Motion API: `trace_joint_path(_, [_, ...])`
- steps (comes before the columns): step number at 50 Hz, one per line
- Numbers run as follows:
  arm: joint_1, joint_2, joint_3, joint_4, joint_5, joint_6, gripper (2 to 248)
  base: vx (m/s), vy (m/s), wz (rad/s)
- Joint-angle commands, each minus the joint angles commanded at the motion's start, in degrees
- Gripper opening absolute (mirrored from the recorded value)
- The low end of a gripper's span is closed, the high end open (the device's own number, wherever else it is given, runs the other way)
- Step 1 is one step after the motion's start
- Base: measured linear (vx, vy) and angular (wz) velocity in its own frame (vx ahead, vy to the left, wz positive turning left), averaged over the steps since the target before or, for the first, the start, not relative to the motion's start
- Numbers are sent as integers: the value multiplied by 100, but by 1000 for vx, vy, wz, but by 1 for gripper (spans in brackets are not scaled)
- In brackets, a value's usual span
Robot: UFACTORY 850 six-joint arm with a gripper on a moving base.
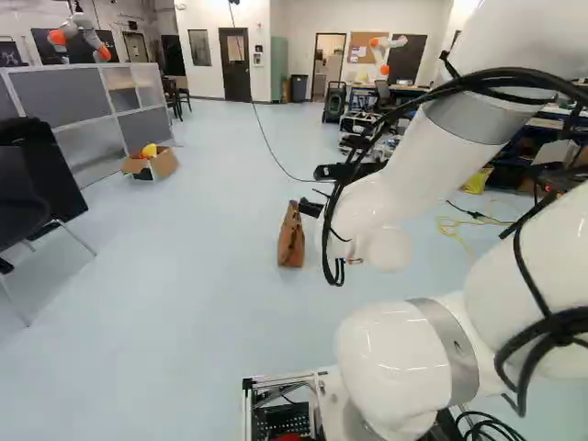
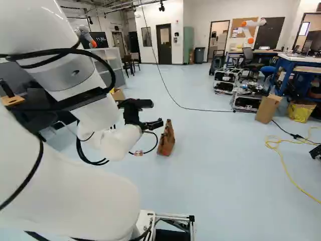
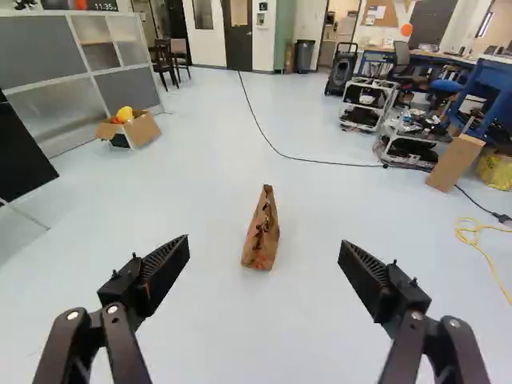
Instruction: Pick up the grocery bag from the ground
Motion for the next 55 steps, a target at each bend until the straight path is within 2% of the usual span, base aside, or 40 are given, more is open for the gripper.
trace_joint_path(26, [0, 0, 0, 0, 0, 0, 247, 181, 62, -21])
trace_joint_path(55, [0, 0, 0, 0, 0, 0, 247, 308, 13, -17])
